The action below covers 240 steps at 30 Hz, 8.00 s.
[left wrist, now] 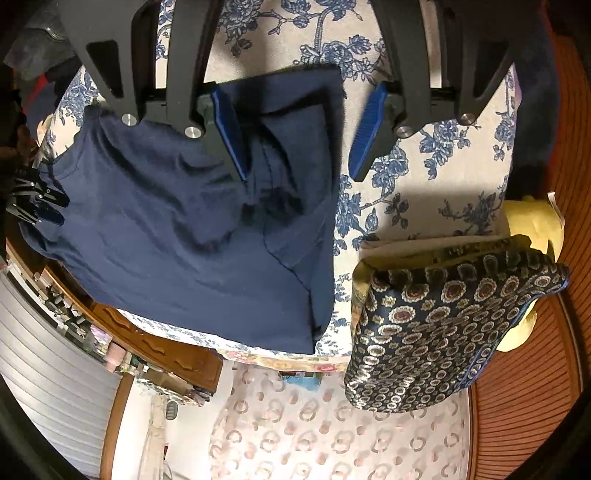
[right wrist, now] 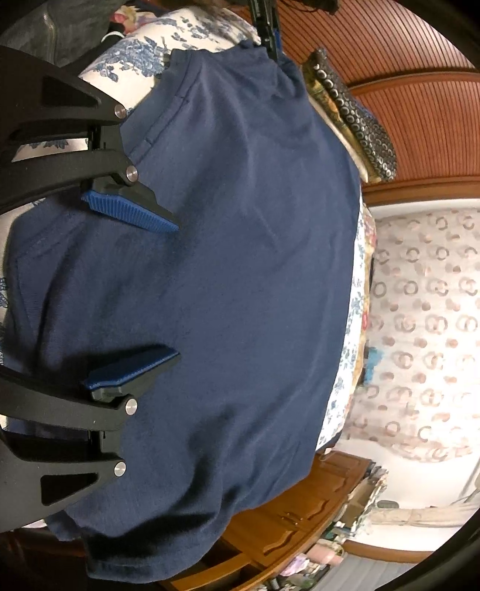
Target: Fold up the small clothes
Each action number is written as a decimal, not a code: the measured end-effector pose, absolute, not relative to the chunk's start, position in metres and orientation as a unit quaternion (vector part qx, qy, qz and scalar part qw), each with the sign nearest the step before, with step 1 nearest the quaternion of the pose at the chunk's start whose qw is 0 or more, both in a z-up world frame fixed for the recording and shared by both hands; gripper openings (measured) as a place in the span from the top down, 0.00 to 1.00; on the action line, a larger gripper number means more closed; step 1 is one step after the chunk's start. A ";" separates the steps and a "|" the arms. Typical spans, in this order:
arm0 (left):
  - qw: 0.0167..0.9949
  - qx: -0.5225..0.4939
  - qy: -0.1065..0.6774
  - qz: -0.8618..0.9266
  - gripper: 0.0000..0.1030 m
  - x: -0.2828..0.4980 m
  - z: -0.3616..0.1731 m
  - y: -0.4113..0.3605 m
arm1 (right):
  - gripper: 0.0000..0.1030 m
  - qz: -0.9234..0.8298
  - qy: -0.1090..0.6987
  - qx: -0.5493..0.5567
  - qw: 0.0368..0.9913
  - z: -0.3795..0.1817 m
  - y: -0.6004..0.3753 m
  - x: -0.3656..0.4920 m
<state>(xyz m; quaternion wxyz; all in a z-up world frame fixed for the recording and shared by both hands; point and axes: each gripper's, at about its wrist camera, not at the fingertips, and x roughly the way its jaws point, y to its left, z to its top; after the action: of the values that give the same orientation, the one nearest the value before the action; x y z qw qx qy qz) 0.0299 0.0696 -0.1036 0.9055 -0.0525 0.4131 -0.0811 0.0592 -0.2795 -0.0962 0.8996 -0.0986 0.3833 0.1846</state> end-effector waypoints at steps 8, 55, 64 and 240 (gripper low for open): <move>0.903 -0.066 0.416 -0.085 0.46 0.032 -0.107 0.073 | 0.29 0.187 0.373 -0.099 0.903 -0.098 -0.281 0.058; 0.859 0.040 0.311 -0.405 0.54 0.095 0.053 -0.185 | 0.29 0.104 0.309 -0.035 0.945 -0.019 -0.415 0.019; 0.888 0.034 0.318 -0.330 0.46 0.107 0.024 -0.138 | 0.29 0.141 0.318 -0.051 0.936 -0.027 -0.383 0.050; 0.960 -0.033 0.102 -0.259 0.98 0.088 0.191 0.016 | 0.93 0.292 0.093 -0.045 0.951 0.185 -0.321 0.104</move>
<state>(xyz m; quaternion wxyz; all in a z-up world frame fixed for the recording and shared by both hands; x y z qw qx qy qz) 0.0881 0.0160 0.1912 0.9599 -0.0330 0.1018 -0.2590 0.1045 -0.3209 0.1850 0.9509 -0.0446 0.0928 0.2919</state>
